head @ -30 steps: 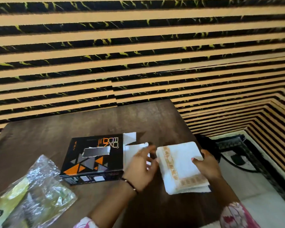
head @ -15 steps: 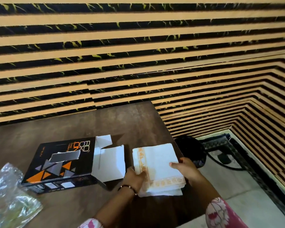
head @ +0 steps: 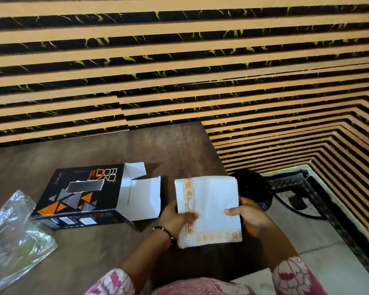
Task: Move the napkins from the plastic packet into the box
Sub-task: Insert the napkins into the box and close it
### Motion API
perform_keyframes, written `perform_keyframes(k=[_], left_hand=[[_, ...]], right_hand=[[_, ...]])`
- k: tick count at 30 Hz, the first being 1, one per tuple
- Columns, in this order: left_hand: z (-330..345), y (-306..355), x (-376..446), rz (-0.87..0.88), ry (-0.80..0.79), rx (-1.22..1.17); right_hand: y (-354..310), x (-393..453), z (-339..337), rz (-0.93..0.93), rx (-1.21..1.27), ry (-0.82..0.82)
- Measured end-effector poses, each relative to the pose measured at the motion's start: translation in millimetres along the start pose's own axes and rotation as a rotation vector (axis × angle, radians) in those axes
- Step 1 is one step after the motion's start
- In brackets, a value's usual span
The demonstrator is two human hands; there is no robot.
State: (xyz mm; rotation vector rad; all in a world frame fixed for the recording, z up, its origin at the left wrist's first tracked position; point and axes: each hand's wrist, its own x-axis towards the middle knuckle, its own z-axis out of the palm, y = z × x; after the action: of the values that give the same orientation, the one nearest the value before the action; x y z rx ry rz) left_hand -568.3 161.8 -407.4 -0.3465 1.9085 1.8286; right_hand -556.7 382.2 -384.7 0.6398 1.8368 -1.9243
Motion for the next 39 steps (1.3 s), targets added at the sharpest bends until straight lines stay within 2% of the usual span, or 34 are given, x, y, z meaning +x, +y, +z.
perform_keyframes(k=[4, 6, 11, 15, 20, 25, 29, 32, 36, 39], left_hand=[[-7, 11, -2, 0.244, -0.044, 0.014], [-12, 12, -1, 0.335, -0.074, 0.069], [-19, 0, -4, 0.332, -0.128, 0.2], [-18, 4, -9, 0.484, -0.109, 0.368], [-17, 15, -12, 0.658, -0.11, 0.473], [-23, 9, -8, 0.594, -0.188, 0.528], [-26, 7, -10, 0.573, -0.266, 0.541], [-22, 22, -17, 0.56, -0.241, 0.397], [-25, 46, -24, 0.624, -0.244, 0.322], [-30, 63, -28, 0.559, -0.293, 0.269]], right_hand=[[-7, -9, -6, -0.227, 0.092, -0.008], [-7, -13, -5, -0.284, 0.086, -0.036], [16, -12, 1, -0.317, 0.078, -0.013], [22, -11, -4, -0.347, 0.102, 0.021], [6, -18, -12, -0.367, -0.179, -0.129], [-10, -30, -12, -0.358, -0.412, -0.258], [-13, -33, -4, -0.36, -0.347, -0.146], [-20, -36, -2, -0.365, -0.332, -0.108], [-35, -43, -7, -0.422, -0.27, -0.143], [-49, -47, -10, -0.486, -0.227, -0.179]])
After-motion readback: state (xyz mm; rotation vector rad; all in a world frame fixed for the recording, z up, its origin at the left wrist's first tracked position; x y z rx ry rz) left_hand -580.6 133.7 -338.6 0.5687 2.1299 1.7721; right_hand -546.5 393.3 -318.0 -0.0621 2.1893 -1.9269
